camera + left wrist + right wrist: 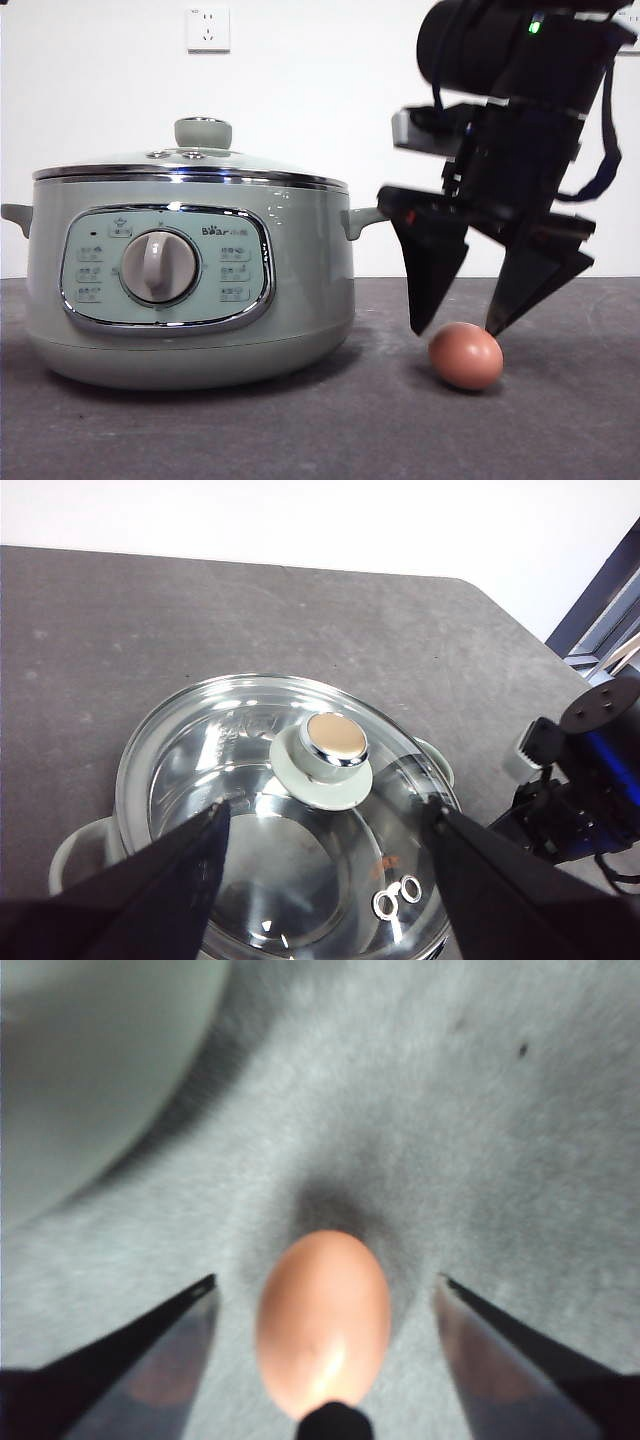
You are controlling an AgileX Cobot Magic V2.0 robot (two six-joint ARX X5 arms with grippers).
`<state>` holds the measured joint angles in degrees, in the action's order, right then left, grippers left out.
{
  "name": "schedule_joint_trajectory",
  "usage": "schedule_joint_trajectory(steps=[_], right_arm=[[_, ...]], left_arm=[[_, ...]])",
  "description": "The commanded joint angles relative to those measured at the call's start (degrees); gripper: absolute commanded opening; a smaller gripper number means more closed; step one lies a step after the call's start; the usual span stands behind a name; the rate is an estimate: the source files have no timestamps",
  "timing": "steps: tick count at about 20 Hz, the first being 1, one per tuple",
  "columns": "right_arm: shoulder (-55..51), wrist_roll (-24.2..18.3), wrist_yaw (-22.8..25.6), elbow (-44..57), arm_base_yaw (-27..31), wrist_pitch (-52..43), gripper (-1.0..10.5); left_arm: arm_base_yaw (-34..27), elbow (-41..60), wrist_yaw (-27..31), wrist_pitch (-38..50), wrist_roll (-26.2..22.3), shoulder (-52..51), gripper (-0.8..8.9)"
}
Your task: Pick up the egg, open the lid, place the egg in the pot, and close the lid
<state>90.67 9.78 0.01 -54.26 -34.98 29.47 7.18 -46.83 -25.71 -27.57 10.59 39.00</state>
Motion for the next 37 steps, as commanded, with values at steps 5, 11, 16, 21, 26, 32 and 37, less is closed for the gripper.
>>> schedule_joint_trajectory(steps=[5,11,16,21,26,32,37], right_arm=[[3.2,-0.2,-0.9,0.1,-0.2,-0.3,1.4],[1.7,-0.2,-3.0,0.0,-0.1,2.1,-0.1],[-7.5,0.1,-2.6,0.0,0.1,4.7,-0.1],[-17.6,0.9,-2.5,0.0,0.1,8.3,-0.1],[-22.8,1.3,1.9,0.0,0.1,12.3,-0.1],[-23.6,1.3,1.9,0.0,0.8,13.4,-0.1],[-23.6,1.3,1.9,0.0,0.9,13.4,-0.1]], left_arm=[[0.0,-0.2,0.1,0.5,0.3,-0.1,3.24],[0.0,-0.2,-0.1,0.1,0.3,1.7,3.24],[3.0,-0.3,0.0,4.9,0.3,6.8,3.25],[8.7,-5.4,3.8,7.7,-0.7,16.5,3.5],[14.0,-13.8,10.1,5.7,-3.4,29.4,3.48],[17.9,-15.5,14.6,5.7,-4.9,37.8,3.47],[19.9,-15.5,18.4,5.6,-6.4,38.5,3.46]])
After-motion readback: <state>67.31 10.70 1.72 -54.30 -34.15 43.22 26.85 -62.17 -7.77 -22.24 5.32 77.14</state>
